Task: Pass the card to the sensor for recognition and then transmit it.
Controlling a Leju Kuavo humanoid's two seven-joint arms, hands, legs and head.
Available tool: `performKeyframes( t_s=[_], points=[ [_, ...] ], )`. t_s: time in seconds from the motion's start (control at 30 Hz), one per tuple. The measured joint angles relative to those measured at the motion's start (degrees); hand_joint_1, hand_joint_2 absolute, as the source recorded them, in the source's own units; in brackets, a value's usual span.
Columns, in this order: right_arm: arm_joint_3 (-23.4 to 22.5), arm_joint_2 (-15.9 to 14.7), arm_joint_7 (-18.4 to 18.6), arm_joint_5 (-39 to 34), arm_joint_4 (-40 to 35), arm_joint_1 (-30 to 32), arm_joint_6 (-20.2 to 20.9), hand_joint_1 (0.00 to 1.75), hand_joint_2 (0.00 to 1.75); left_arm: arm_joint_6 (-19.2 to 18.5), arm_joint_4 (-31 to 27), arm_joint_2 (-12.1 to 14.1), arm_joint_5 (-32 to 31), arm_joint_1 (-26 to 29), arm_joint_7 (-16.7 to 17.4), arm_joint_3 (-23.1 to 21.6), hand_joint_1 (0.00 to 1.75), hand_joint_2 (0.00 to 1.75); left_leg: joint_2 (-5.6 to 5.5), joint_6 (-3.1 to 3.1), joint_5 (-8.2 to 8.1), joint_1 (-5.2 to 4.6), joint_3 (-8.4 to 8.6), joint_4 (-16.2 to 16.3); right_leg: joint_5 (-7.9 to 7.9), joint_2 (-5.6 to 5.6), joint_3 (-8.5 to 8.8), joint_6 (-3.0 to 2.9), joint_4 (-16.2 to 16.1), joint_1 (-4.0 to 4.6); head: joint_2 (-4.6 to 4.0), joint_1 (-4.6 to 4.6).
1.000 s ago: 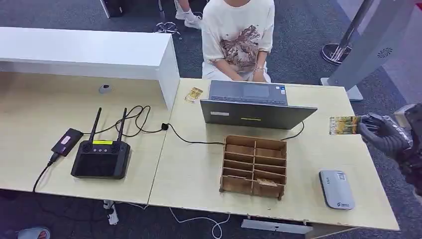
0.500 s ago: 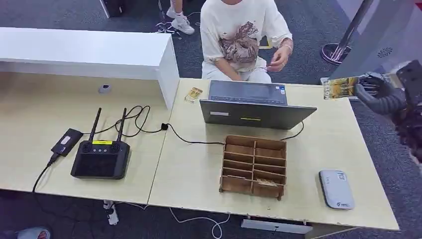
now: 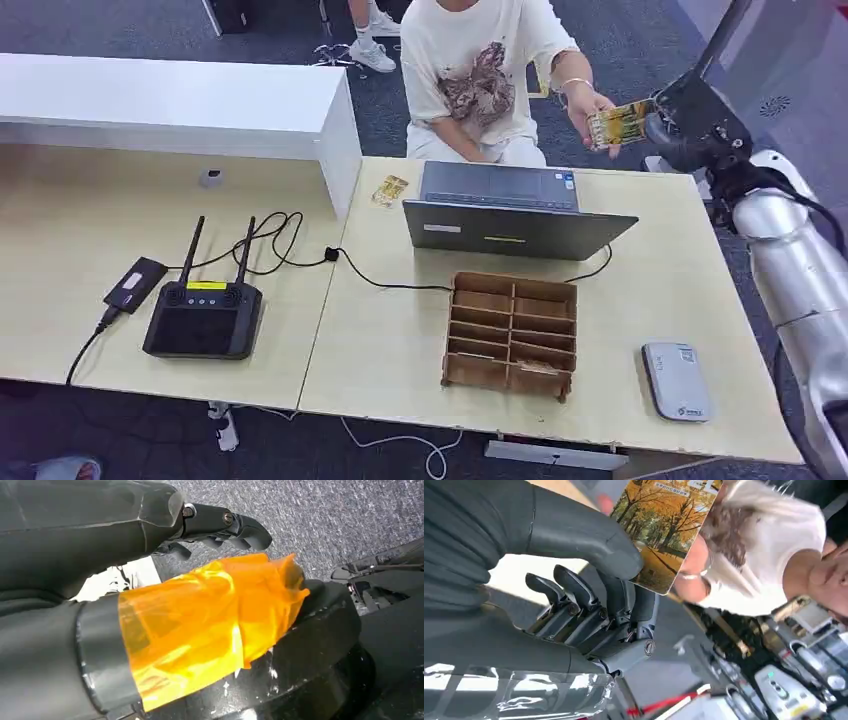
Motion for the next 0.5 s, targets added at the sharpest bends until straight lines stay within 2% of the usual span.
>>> performKeyframes(
  t_s=[0.2, 0.37, 0.5],
  points=[
    [2.97, 3.47, 0.39, 15.04, 1.44, -0.69, -9.18, 1.75, 1.75, -0.04, 0.0, -0.15, -0.68, -0.06, 0.59, 0.0, 0.0, 0.0, -0.04, -0.01, 0.01, 0.0, -0.01, 0.0, 0.0, -0.01, 0.0, 0.0, 0.0, 0.0, 0.0, -0.02],
    [4.65, 5.05, 1.31, 23.85, 1.94, -0.69, -12.76, 1.75, 1.75, -0.07, 0.0, -0.2, -1.03, -0.06, 0.59, -0.07, 0.0, 0.0, -0.06, -0.01, 0.01, 0.0, -0.02, 0.0, 0.0, -0.02, 0.0, 0.0, -0.01, 0.0, 0.0, 0.0],
    [5.72, 5.31, 1.92, 39.54, 2.01, -0.09, -17.2, 1.75, 1.75, -0.13, 0.0, -0.22, -1.49, -0.08, 0.59, -0.44, 0.0, 0.0, -0.07, -0.01, 0.01, -0.01, -0.02, 0.0, 0.0, -0.02, 0.0, 0.0, -0.01, -0.01, 0.0, 0.0]
  ],
)
